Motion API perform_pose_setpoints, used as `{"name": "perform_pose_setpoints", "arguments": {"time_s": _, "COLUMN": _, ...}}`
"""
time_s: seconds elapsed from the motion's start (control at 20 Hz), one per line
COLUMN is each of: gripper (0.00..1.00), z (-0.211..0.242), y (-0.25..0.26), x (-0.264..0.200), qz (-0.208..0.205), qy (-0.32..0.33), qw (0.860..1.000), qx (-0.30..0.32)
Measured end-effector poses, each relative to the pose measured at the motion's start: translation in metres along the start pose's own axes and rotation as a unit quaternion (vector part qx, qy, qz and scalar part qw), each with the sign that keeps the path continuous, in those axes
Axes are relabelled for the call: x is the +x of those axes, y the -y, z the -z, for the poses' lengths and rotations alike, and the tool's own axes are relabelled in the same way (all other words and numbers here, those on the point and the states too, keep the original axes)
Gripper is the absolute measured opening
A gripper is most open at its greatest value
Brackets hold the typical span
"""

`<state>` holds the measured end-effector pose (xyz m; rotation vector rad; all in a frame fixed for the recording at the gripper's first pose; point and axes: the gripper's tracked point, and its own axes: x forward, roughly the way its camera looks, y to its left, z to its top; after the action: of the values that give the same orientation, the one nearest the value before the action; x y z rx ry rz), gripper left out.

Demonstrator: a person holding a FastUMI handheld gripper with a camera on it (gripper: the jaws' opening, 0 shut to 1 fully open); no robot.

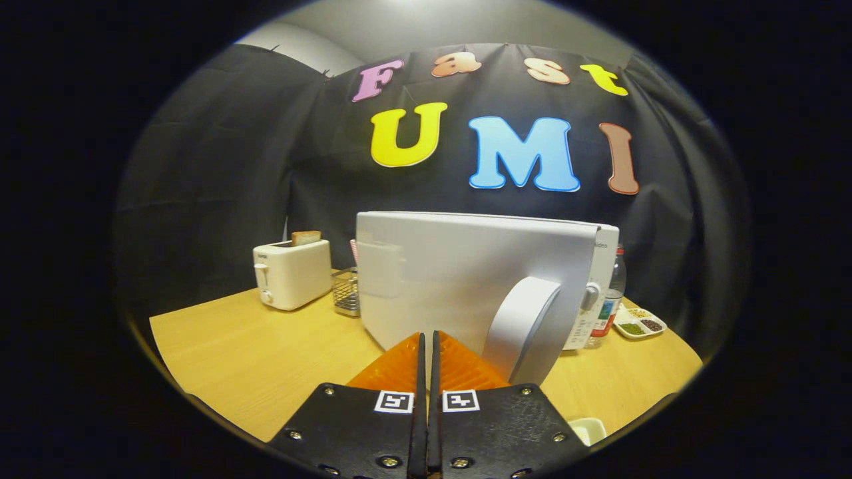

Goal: Open the microwave, put the food inside, and close the microwave door.

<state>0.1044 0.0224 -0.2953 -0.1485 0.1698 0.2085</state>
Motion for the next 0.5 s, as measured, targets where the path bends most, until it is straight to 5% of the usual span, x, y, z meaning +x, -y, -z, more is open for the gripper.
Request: {"name": "perform_pose_setpoints", "arguments": {"time_s": 0.5, "gripper": 0.02, "z": -0.005, "y": 0.083, "x": 0.087, "qz": 0.09, "qy": -0.016, "qw": 0.996, "qx": 0.015}}
